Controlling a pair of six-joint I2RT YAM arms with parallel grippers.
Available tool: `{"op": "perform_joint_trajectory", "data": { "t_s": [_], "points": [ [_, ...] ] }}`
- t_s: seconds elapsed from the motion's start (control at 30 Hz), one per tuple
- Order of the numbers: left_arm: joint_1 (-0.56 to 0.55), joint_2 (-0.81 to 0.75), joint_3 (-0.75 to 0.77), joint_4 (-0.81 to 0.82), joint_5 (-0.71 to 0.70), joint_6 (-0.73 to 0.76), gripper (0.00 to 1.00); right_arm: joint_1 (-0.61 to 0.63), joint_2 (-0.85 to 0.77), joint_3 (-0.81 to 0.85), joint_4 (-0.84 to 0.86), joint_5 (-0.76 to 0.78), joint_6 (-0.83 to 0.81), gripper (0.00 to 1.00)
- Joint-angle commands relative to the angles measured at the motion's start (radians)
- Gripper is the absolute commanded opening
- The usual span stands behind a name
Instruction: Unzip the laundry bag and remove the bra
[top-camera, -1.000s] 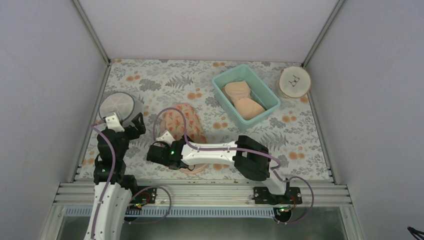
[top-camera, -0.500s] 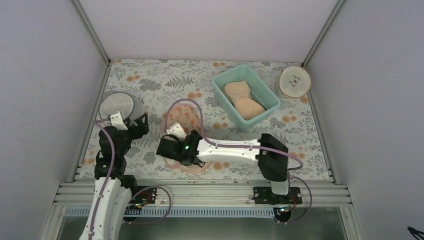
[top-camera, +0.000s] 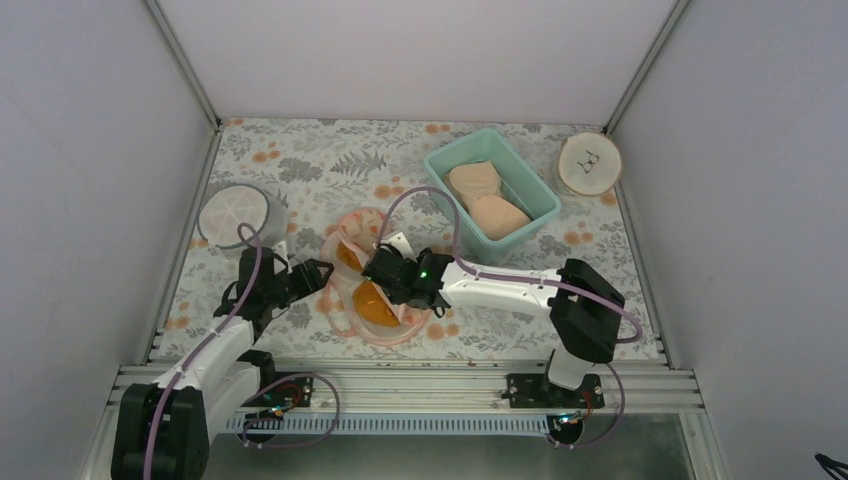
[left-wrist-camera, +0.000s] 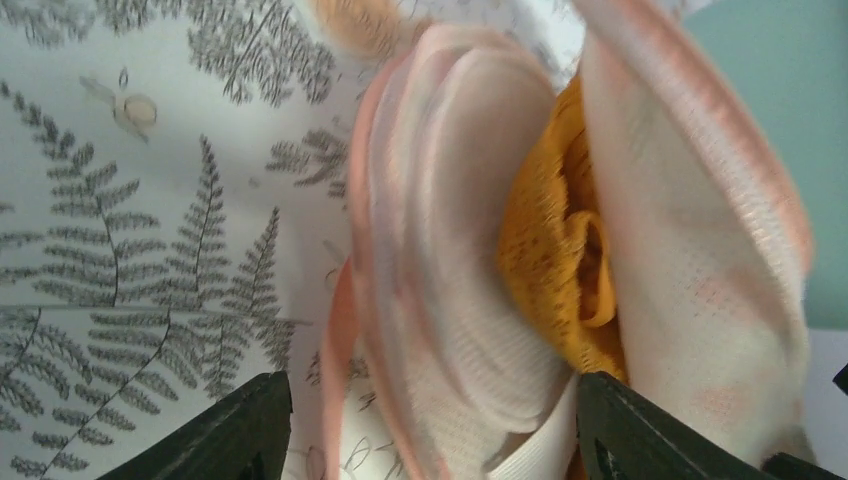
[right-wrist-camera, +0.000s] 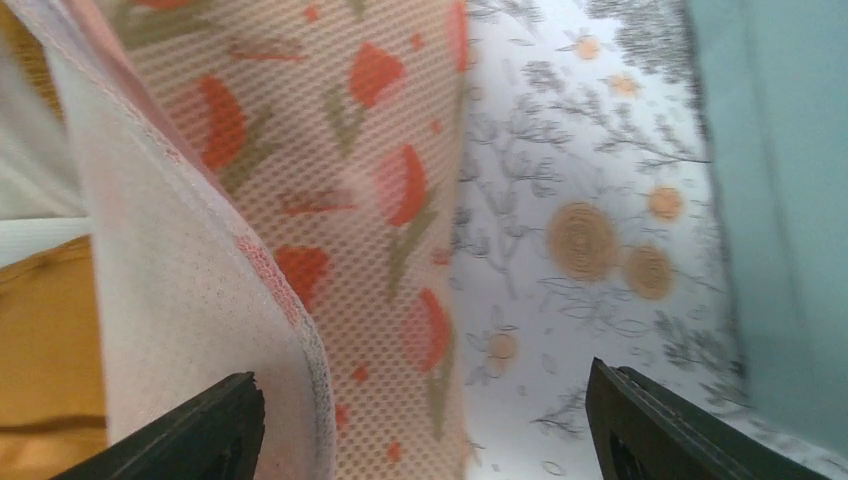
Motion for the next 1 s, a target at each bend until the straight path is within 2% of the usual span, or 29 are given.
{"op": "perform_joint_trajectory", "data": {
  "t_s": [0.0,0.13,0.2,0.3,0.37,0.43,0.6,0.7,0.9,0.97],
  "points": [
    [-0.017,0.039,-0.040,0.066,0.027,-0.034,0.70,-0.016,-0.071,-0.069,0.227,-0.218,-0.089,0.83],
    [-0.042,0.074,-0.057,0.115,0.037,-0.040,0.65,-0.029,-0.071,-0.090,0.317,-0.354,-0.099,0.78],
    [-0.047,0.087,-0.065,0.148,0.040,-0.038,0.64,-0.036,-0.062,-0.077,0.322,-0.375,-0.099,0.74],
    [-0.056,0.105,-0.078,0.177,0.026,-0.034,0.57,-0.045,-0.015,-0.062,0.312,-0.396,-0.095,0.63],
    [-0.069,0.115,-0.083,0.202,0.035,-0.039,0.52,-0.048,-0.005,-0.058,0.312,-0.408,-0.096,0.61],
    [-0.086,0.121,-0.085,0.223,0.039,-0.045,0.50,-0.048,0.007,-0.053,0.310,-0.415,-0.099,0.55],
    [-0.112,0.141,-0.091,0.242,0.024,-0.061,0.46,-0.053,0.035,-0.013,0.266,-0.404,-0.093,0.27],
    [-0.129,0.150,-0.094,0.258,0.021,-0.062,0.37,-0.059,0.010,-0.006,0.251,-0.394,-0.081,0.05],
    [-0.137,0.126,-0.096,0.248,-0.022,-0.057,0.03,-0.111,-0.117,-0.038,0.219,-0.362,-0.047,0.04],
    [-0.133,0.094,-0.094,0.219,-0.036,-0.062,0.02,-0.133,-0.151,-0.065,0.219,-0.353,-0.042,0.04]
  ]
}}
